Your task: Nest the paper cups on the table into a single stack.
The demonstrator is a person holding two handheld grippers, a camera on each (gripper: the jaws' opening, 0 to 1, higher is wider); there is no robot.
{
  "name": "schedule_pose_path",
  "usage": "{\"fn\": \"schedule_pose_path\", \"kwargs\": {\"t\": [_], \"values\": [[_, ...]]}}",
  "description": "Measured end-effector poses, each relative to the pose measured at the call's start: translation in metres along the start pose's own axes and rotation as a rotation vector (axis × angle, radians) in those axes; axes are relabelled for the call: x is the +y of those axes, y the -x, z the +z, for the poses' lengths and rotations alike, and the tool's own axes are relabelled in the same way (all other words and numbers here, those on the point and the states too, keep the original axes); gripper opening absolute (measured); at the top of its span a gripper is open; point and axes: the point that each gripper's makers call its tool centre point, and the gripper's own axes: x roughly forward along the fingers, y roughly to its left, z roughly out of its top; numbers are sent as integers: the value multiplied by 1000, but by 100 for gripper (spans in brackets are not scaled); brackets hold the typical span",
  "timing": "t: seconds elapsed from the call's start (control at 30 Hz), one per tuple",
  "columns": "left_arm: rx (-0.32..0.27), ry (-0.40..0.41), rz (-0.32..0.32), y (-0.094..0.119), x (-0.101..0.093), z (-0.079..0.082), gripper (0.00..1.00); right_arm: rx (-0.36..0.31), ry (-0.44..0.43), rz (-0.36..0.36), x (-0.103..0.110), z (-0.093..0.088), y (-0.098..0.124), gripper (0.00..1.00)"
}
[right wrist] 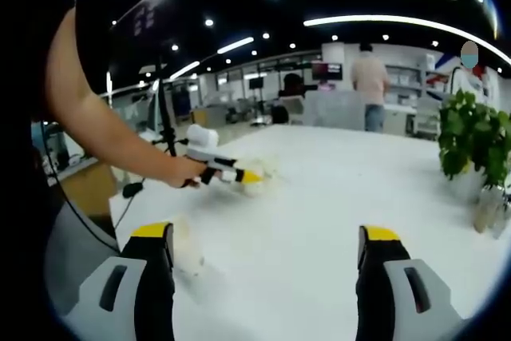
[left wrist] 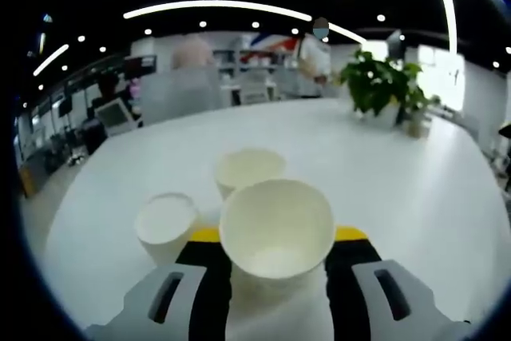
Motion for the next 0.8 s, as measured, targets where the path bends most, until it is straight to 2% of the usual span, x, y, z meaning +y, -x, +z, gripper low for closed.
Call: {"fn": "schedule_pose_path", "kwargs": {"t": [0.23, 0.43, 0.8], "values": [[-7, -5, -9, 5, 0, 4, 44, 28, 10, 6, -2, -12, -2, 100], [-12, -15, -17, 11, 3, 9, 44, 79, 48, 14, -9, -25, -1, 100], [-15, -26, -50, 18, 3, 20, 44, 102, 107, 28, -11, -30, -3, 100]]}}
